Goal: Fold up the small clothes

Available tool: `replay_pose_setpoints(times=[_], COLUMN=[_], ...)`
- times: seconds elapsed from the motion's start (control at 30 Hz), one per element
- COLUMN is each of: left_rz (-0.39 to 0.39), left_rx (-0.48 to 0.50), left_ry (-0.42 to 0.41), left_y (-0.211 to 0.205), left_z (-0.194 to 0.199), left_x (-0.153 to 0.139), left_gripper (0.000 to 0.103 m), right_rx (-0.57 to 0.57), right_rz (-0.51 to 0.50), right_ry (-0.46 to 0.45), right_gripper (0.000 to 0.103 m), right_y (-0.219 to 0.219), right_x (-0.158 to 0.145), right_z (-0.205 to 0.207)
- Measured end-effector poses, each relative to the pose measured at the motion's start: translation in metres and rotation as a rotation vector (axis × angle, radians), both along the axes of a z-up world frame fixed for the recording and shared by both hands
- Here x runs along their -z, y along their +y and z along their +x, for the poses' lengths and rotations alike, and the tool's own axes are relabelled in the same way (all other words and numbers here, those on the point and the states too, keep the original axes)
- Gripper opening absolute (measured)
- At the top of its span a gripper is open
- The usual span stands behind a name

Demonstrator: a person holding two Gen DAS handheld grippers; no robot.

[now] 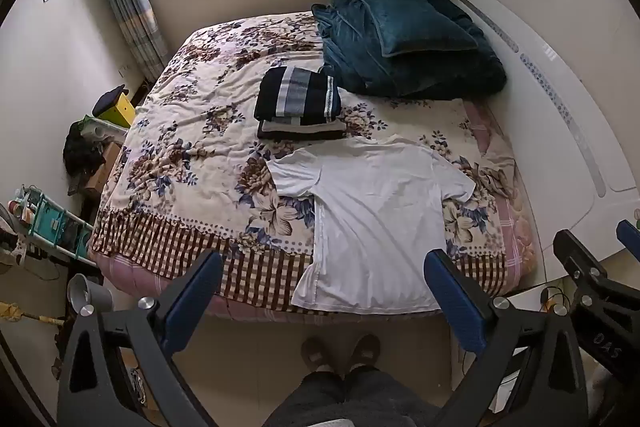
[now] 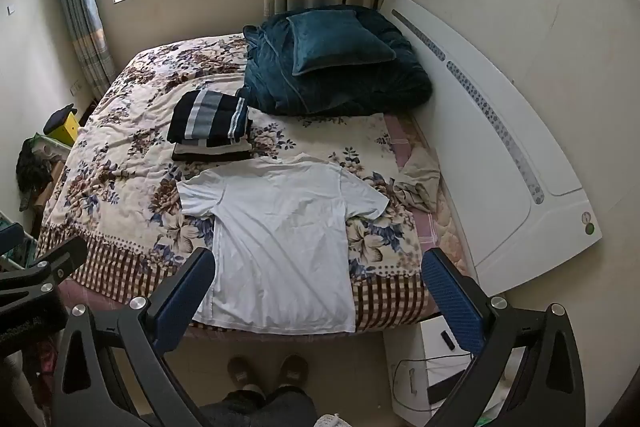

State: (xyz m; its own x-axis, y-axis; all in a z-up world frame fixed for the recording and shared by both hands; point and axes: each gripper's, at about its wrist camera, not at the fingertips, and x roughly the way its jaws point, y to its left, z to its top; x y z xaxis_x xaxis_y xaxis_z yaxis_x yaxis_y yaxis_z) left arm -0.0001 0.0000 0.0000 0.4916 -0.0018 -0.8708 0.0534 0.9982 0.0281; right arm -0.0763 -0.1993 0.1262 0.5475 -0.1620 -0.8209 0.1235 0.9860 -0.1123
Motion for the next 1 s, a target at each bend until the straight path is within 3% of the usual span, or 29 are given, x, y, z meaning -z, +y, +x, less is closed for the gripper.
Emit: replay_pose_setpoints(times=[1.0], left_rz=[-0.009], left_rx=[0.001], left_ry=[-0.005], left_y=[-0.0021], left_z=[0.0012], left_x=[-0.0027], left_gripper=[0.103], right_rx=[-0.004], right_rz=[-0.012], right_ry=[0.005], right_gripper=[0.103], right_y=[-0.0038], right_x=[-0.0015], right_z=[-0.0011])
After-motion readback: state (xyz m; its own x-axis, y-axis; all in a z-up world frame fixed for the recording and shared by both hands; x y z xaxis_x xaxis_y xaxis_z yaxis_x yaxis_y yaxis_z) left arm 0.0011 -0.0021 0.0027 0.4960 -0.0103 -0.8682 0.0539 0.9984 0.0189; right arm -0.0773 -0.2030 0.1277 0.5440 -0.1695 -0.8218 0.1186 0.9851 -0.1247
